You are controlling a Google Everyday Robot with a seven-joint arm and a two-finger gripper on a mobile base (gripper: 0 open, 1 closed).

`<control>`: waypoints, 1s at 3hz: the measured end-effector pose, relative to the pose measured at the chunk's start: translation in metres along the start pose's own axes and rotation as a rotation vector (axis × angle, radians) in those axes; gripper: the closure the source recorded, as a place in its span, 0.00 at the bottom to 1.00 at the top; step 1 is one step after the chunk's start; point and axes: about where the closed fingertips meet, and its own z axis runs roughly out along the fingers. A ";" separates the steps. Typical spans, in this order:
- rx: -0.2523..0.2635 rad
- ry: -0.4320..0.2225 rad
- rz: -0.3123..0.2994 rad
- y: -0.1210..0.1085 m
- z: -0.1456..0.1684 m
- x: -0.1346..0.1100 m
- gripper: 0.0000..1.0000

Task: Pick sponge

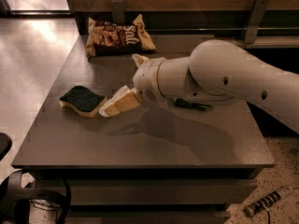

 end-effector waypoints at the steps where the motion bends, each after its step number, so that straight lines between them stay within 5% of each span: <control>1: -0.041 -0.056 0.034 0.010 0.031 0.002 0.00; 3: -0.105 -0.136 0.135 0.026 0.078 0.019 0.00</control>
Offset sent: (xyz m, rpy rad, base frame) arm 0.0134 0.0621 -0.0646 0.1836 0.1277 0.0563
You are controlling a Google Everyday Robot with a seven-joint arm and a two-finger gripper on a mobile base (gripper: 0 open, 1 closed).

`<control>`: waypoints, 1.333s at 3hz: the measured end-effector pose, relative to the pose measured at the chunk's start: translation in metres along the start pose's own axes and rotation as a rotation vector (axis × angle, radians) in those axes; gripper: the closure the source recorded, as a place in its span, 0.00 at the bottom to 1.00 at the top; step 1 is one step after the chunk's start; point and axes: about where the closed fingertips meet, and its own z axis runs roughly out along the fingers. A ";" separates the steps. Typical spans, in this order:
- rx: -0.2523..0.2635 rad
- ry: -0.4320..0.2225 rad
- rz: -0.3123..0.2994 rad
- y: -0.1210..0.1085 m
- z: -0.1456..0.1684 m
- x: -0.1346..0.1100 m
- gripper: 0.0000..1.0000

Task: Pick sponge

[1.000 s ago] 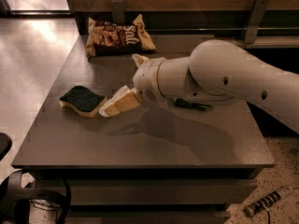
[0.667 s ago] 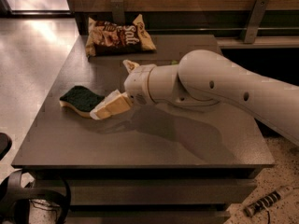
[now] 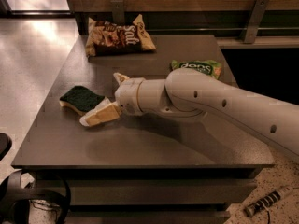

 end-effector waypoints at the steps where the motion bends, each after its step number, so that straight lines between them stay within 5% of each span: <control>1: 0.006 -0.038 0.037 0.004 0.012 0.012 0.00; 4: -0.004 -0.039 0.029 0.009 0.016 0.008 0.72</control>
Offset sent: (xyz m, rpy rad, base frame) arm -0.0003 0.0078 -0.0142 0.0427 0.0162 -0.0123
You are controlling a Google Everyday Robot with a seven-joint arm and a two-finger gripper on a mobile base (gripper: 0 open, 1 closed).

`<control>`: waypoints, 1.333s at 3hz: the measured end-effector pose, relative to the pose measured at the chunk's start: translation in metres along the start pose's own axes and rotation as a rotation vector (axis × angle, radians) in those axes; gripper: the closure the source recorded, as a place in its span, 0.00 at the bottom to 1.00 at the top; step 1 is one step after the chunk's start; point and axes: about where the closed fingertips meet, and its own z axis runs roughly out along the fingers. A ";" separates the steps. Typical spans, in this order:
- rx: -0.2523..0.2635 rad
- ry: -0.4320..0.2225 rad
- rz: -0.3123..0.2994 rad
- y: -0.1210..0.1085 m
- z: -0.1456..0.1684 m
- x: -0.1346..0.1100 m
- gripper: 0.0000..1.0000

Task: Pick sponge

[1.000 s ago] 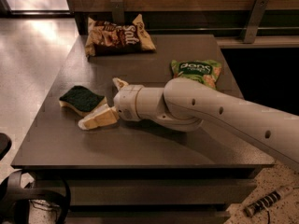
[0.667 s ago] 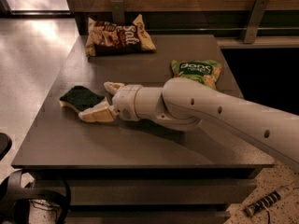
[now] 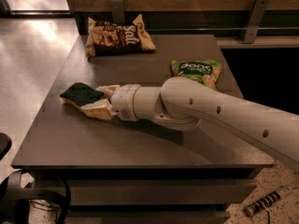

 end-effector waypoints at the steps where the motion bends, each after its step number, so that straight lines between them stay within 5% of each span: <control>1: -0.003 0.000 -0.002 0.002 0.001 -0.001 0.96; 3: -0.016 -0.032 -0.016 0.001 0.001 -0.008 1.00; 4: -0.026 -0.099 -0.063 -0.004 -0.012 -0.025 1.00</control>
Offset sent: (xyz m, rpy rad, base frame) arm -0.0009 0.0016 0.0006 -0.0002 -0.0009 0.0030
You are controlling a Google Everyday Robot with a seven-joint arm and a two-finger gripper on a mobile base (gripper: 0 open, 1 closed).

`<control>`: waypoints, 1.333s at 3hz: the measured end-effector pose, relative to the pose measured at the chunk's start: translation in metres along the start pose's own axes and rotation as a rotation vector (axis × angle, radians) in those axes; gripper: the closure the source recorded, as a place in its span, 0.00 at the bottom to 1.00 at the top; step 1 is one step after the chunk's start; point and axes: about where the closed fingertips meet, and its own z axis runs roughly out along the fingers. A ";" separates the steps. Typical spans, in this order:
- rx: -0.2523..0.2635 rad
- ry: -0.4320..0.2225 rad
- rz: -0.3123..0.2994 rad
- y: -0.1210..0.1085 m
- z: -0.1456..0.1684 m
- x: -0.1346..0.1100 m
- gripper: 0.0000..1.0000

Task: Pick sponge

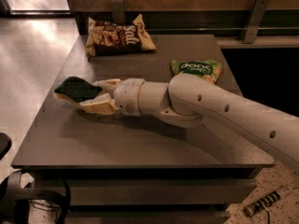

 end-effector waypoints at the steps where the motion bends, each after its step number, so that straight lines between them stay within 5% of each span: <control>1: -0.013 -0.101 -0.101 -0.007 -0.024 -0.034 1.00; 4: -0.025 -0.173 -0.222 -0.009 -0.050 -0.075 1.00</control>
Offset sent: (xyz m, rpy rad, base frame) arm -0.0060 -0.0413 0.0752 0.1009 -0.2396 0.0707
